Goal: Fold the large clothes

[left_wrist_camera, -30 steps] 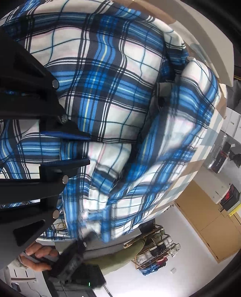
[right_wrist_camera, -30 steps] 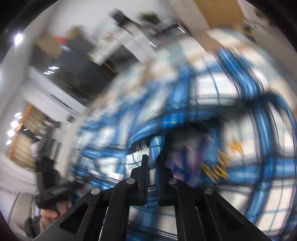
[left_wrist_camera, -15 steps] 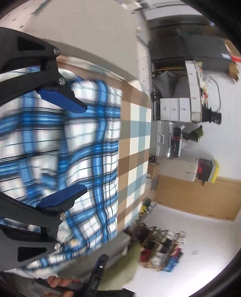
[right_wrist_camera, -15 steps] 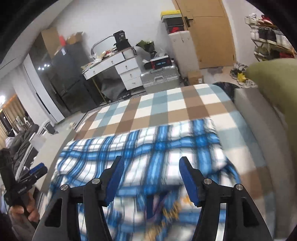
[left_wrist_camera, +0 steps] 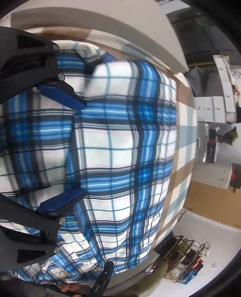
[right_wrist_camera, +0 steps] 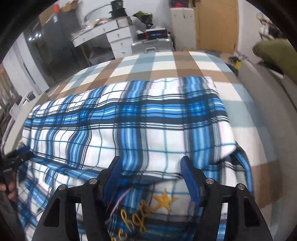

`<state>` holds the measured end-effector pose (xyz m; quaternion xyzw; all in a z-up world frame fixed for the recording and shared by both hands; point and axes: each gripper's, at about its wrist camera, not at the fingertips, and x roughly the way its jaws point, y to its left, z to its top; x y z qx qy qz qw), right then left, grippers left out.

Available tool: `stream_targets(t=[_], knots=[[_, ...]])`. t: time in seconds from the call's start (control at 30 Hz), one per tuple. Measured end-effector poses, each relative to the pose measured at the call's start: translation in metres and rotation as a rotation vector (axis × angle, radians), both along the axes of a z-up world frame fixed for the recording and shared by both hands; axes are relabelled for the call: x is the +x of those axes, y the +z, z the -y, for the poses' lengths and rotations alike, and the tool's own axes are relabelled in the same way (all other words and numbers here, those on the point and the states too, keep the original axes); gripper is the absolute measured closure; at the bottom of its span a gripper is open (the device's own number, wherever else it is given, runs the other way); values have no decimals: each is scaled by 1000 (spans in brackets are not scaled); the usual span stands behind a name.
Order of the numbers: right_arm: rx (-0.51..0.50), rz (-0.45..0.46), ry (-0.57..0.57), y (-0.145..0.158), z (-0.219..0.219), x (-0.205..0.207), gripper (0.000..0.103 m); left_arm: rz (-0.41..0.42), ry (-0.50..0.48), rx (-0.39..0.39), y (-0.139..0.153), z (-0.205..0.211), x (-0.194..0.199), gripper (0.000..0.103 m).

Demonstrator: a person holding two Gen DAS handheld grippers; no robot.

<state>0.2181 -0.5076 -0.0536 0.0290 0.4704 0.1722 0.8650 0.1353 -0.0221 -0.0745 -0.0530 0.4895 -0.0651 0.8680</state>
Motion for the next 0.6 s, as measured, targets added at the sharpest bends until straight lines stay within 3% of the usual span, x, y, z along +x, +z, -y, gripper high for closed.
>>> stream_targets(t=[0.07, 0.17, 0.23, 0.3, 0.43, 0.5, 0.53, 0.6], knots=[[41, 1, -30, 15, 7, -4, 38, 5, 35, -33, 13, -2, -2, 21], [82, 77, -61, 42, 0, -1, 37, 108, 20, -95, 44, 4, 6, 21], [88, 93, -80, 51, -14, 11, 30, 152, 10, -35, 59, 17, 28, 21], [100, 97, -91, 56, -34, 32, 30, 183, -10, -6, 62, 33, 52, 21], [77, 86, -84, 37, -74, 79, 27, 82, -84, 31, 32, 65, 102, 21], [41, 38, -69, 15, -88, 96, 27, 23, -81, 111, 4, 74, 119, 21], [8, -3, -57, 2, -94, 102, 27, 18, -76, 125, -5, 72, 122, 20], [-42, 40, -15, -2, -96, 97, 27, 53, -89, 103, -4, 64, 115, 19]])
